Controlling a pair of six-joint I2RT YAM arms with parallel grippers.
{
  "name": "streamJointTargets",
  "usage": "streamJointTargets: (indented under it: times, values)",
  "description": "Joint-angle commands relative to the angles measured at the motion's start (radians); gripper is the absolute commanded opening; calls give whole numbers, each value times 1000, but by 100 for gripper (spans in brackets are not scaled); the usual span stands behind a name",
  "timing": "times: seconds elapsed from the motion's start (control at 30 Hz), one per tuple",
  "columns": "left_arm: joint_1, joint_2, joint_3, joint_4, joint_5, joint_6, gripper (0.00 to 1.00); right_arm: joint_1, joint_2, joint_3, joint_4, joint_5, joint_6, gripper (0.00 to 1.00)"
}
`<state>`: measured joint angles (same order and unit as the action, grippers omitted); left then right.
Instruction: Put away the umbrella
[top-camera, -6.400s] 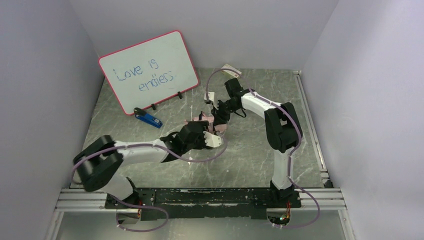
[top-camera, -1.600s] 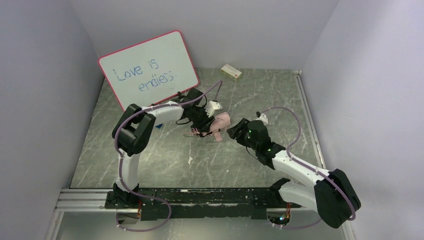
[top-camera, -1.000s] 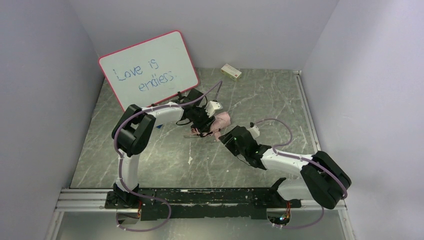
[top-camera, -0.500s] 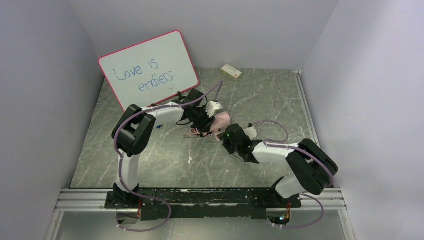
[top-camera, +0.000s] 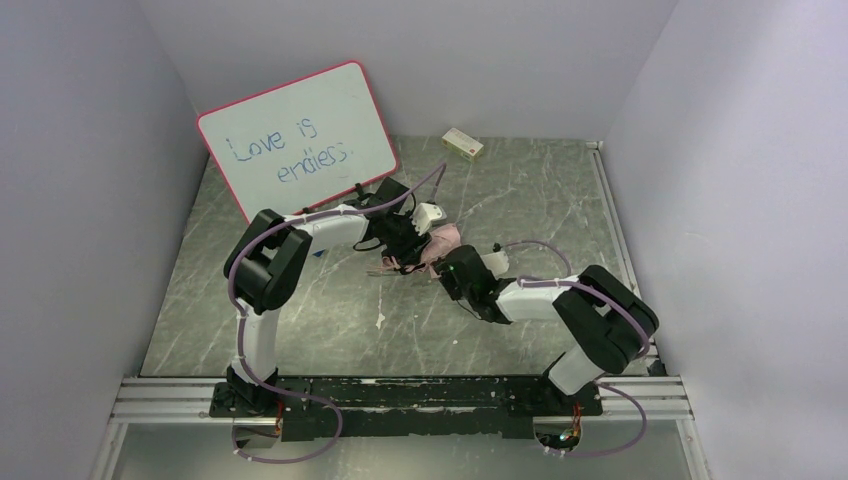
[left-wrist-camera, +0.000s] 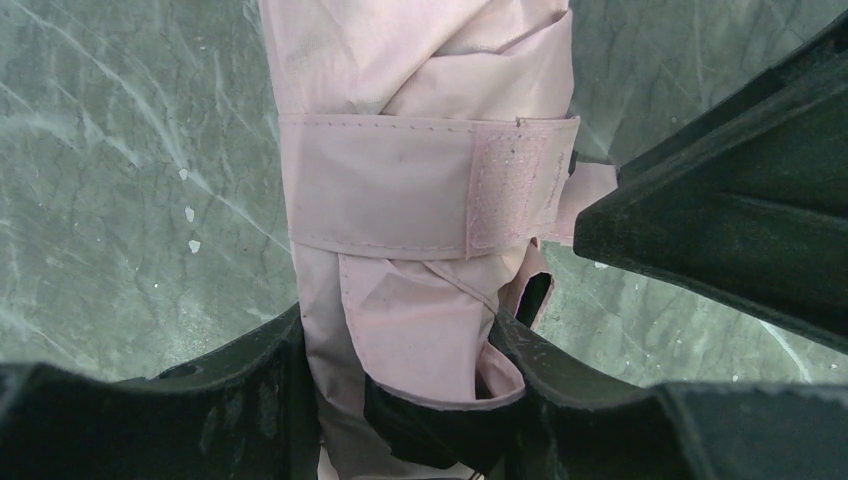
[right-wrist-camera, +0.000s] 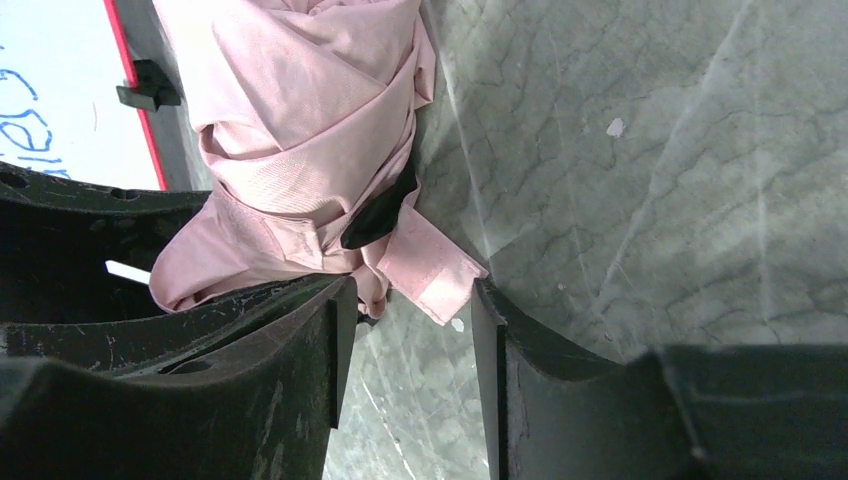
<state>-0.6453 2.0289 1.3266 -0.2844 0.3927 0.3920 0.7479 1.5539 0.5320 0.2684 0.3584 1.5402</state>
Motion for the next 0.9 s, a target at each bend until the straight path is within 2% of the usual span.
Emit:
streamJointTargets:
  times: [0.0,0.4,0.67,0.87]
  values:
    - [-17,83,-41,-51,-116,13,5,0,45,-54,45,27,-54,49]
    - [-17,89,-39,-55,-124,14,5,-19,139,-132,418,-41,-262,48]
    - [-17,94,-38,-56,-124,15,5,-31,75,-112,328,55,-463,47]
    - [-17,97,-35,-61,-126,16,5,-69,61,-108,334,13,-649,48]
